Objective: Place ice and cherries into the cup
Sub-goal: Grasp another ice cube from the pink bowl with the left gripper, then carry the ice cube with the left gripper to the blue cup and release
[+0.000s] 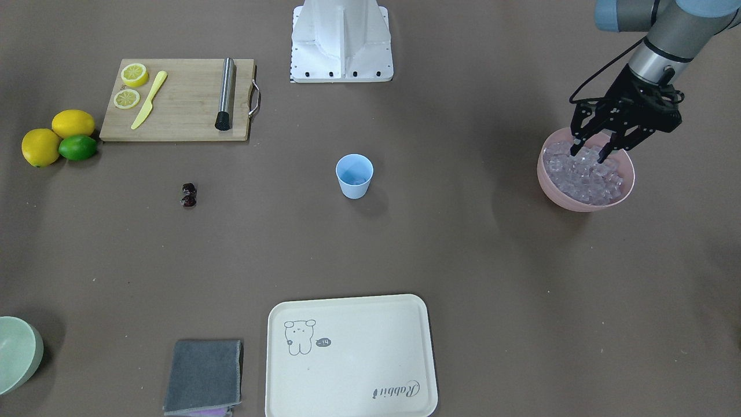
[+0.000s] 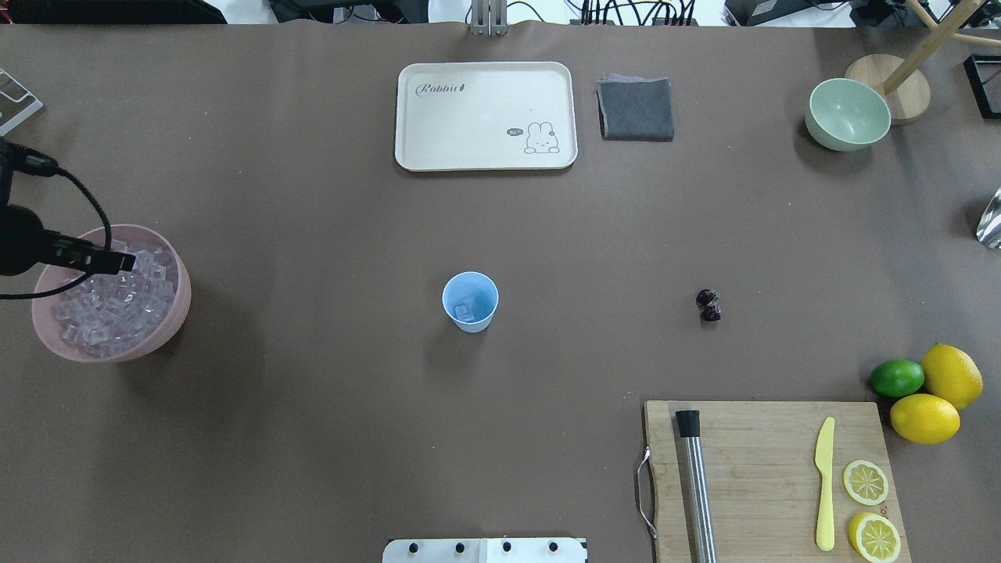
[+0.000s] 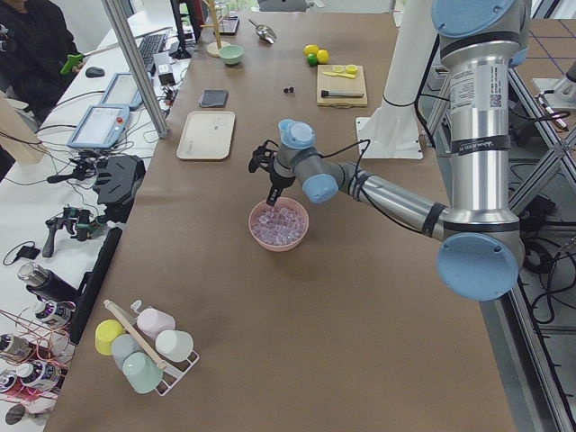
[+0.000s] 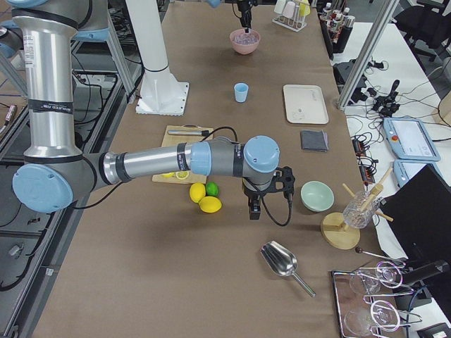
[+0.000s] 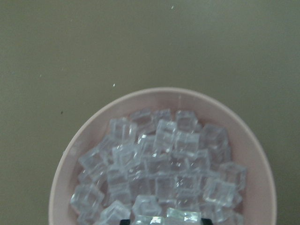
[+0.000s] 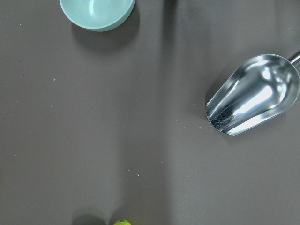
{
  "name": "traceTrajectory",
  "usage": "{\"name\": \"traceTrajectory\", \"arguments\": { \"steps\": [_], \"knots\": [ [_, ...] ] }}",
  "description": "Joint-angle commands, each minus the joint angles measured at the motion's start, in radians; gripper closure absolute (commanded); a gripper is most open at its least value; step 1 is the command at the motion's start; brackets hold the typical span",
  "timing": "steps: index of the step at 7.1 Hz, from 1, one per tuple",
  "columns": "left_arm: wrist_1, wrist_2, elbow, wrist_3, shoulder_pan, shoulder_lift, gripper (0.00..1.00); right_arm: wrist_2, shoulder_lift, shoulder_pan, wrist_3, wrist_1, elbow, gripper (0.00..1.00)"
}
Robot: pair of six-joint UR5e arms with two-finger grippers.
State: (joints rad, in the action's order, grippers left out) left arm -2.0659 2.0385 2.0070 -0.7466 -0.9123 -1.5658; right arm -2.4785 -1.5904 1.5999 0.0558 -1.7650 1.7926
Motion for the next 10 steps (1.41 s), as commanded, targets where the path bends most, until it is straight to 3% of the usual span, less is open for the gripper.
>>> {"name": "traceTrajectory", "arguments": {
  "steps": [1,3,5,7,10],
  "knots": [
    [0.183,-0.012,-0.007,-0.2,0.079,-0.306,1.0,0.0,0.0,0.0,0.001,0.001,-0.004,0.0],
    [0.231,-0.159,-0.028,-0.363,0.267,-0.471,1.0,0.001,0.0,0.0,0.001,-0.001,-0.006,0.0],
    [0.234,-0.333,-0.133,-0.425,0.424,-0.601,1.0,0.0,-0.003,0.0,0.001,-0.001,-0.006,0.0],
    [0.227,-0.347,-0.217,-0.421,0.437,-0.646,1.0,0.001,-0.002,0.0,-0.001,-0.001,-0.009,0.0],
    [0.222,-0.368,-0.238,-0.421,0.467,-0.646,1.0,0.0,0.0,0.0,-0.001,-0.001,-0.009,0.0]
  ]
}}
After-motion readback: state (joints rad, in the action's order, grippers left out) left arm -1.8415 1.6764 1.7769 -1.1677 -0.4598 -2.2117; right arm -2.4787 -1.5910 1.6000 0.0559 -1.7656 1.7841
